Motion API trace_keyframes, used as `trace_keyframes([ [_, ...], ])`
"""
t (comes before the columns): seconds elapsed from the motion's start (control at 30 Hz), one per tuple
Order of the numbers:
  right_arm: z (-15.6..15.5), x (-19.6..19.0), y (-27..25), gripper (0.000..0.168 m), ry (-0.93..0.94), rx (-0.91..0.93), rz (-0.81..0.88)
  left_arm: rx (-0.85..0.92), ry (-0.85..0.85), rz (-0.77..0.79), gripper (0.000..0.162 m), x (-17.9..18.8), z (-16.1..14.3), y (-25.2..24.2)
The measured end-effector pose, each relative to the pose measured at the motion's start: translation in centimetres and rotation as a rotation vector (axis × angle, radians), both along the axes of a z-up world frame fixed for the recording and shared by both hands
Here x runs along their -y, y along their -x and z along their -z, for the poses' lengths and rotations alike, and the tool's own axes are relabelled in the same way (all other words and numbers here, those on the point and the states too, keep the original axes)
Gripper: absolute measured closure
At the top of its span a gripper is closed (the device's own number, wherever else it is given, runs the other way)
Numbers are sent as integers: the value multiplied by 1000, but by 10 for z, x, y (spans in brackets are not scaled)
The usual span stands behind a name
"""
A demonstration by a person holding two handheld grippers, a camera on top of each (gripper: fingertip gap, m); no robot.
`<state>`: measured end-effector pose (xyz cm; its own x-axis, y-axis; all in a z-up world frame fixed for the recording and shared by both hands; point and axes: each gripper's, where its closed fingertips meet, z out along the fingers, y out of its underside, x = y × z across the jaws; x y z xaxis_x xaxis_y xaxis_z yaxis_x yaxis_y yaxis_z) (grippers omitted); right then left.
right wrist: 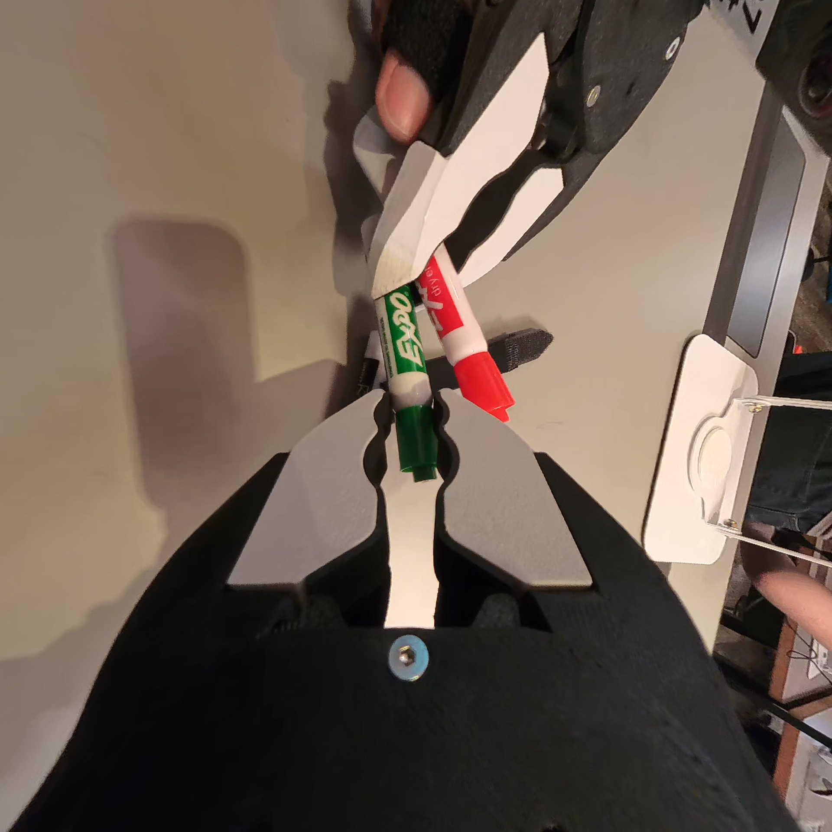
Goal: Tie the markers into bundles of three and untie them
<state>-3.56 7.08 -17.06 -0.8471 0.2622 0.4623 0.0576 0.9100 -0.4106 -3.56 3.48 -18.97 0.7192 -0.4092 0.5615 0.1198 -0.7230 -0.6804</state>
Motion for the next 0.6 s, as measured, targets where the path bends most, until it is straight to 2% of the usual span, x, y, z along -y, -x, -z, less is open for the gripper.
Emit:
trace_keyframes([
  [0.23,3,10,-1,152,92,35,-27,-175,-4,20,140,-1,15,0],
  [0.4,8,9,0,151,94,36,-35,-270,-24,52,142,-1,20,0],
  [0.6,-5,4,12,146,184,-25,13,-203,-66,-7,142,-9,9,7],
])
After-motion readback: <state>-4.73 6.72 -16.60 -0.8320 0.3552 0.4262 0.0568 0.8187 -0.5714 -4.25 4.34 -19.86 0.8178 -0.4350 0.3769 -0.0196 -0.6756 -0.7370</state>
